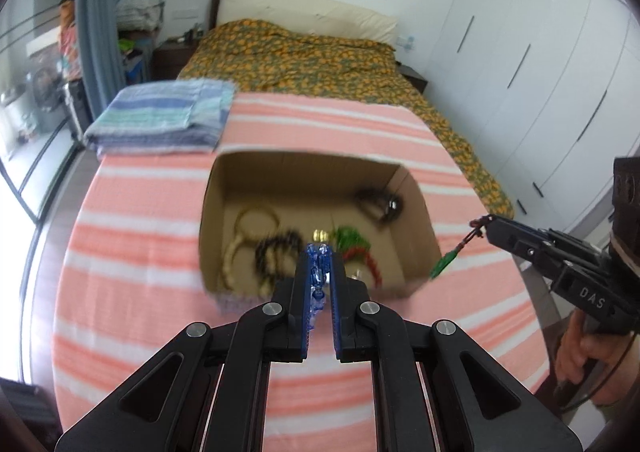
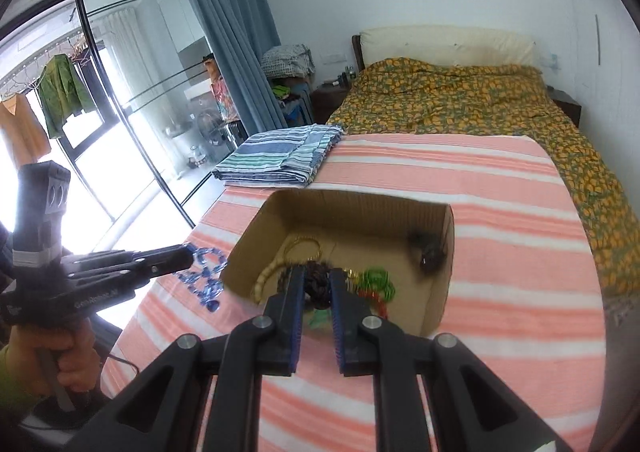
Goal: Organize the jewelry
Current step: 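Carry the crystal bracelet and charm into the box and open both tools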
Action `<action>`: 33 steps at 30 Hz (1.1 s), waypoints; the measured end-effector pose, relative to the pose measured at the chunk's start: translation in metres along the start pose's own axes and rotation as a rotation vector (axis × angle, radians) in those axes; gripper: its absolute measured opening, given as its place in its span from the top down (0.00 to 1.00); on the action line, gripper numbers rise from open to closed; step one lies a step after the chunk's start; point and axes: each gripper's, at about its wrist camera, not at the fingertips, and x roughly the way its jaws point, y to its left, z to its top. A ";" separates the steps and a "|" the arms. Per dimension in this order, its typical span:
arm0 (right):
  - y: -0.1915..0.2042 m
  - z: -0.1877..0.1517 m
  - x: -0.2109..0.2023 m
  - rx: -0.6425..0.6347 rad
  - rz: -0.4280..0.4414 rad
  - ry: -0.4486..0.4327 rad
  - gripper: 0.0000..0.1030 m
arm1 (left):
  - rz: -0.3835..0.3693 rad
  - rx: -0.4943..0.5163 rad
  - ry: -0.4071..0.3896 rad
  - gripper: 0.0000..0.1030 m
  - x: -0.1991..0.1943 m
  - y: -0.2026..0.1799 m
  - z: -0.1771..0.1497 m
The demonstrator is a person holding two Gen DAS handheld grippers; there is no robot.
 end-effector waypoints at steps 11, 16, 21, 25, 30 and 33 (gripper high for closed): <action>-0.058 0.016 0.086 0.025 -0.075 0.153 0.87 | 0.039 0.001 0.103 0.94 0.106 -0.005 0.034; -0.064 0.000 0.111 0.012 -0.118 0.175 0.84 | 0.075 0.026 0.144 0.92 0.143 -0.007 0.024; -0.059 -0.015 0.102 0.015 -0.163 0.104 0.24 | 0.172 0.023 0.121 0.26 0.149 -0.010 0.014; -0.052 -0.023 0.082 0.013 -0.205 0.043 0.24 | 0.218 0.035 0.077 0.18 0.138 -0.013 0.011; -0.040 -0.022 0.067 0.002 -0.245 0.001 0.24 | 0.287 0.062 0.038 0.07 0.124 -0.020 0.009; -0.033 -0.022 0.061 -0.018 -0.254 0.000 0.24 | 0.324 0.071 -0.002 0.02 0.111 -0.024 0.008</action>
